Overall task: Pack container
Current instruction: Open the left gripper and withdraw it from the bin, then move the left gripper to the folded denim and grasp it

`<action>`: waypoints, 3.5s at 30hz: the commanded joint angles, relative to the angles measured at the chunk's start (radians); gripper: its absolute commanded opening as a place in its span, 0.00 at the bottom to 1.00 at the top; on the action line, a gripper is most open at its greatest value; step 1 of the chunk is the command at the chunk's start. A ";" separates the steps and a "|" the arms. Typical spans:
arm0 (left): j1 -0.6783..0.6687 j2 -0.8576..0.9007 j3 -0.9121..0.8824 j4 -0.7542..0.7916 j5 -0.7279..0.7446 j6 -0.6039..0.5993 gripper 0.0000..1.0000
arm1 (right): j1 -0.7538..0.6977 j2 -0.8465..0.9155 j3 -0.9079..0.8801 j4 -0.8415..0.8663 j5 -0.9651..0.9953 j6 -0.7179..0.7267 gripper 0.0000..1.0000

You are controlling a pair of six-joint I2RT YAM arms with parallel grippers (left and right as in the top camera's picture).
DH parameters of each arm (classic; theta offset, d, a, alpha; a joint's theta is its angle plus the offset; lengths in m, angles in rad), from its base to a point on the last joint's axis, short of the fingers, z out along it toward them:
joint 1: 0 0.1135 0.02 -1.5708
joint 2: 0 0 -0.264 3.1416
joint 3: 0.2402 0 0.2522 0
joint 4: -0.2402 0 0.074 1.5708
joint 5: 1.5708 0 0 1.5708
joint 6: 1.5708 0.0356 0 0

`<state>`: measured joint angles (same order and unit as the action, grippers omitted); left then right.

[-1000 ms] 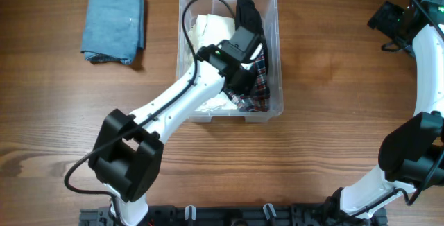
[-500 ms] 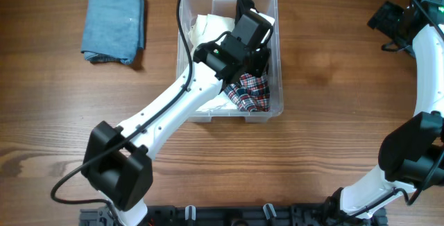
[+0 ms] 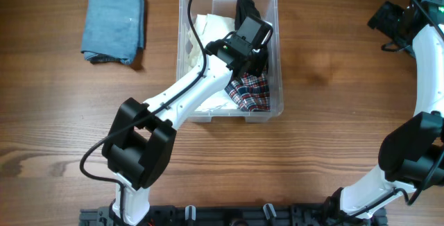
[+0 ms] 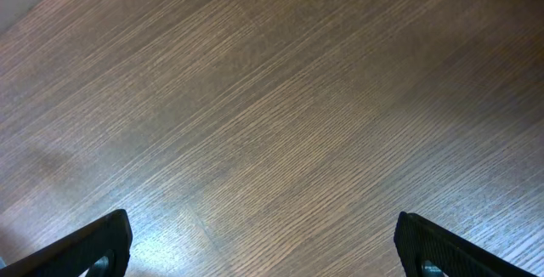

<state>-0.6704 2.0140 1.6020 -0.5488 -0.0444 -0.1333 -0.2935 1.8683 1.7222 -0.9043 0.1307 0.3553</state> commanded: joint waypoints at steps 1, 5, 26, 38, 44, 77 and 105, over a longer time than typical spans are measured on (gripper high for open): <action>0.018 -0.099 0.011 0.004 -0.139 -0.002 0.18 | -0.002 0.013 -0.002 0.003 -0.008 0.013 1.00; 0.055 -0.300 0.011 -0.001 -0.360 -0.001 0.37 | -0.002 0.013 -0.002 0.003 -0.008 0.013 1.00; 0.811 0.012 0.008 0.100 -0.050 0.085 0.88 | -0.001 0.013 -0.002 0.003 -0.008 0.013 1.00; 0.911 0.162 -0.011 -0.148 -0.049 0.005 0.04 | -0.001 0.013 -0.002 0.003 -0.008 0.013 1.00; 0.917 0.167 -0.097 -0.170 0.025 -0.032 0.04 | -0.001 0.013 -0.002 0.003 -0.008 0.013 1.00; 1.142 -0.002 -0.110 -0.134 0.466 -0.046 1.00 | -0.001 0.013 -0.002 0.003 -0.008 0.013 1.00; 1.153 0.300 -0.111 -0.013 0.729 -0.031 0.47 | -0.001 0.013 -0.002 0.003 -0.008 0.013 1.00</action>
<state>0.5022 2.2215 1.5249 -0.5365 0.6785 -0.1692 -0.2935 1.8683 1.7222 -0.9039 0.1310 0.3553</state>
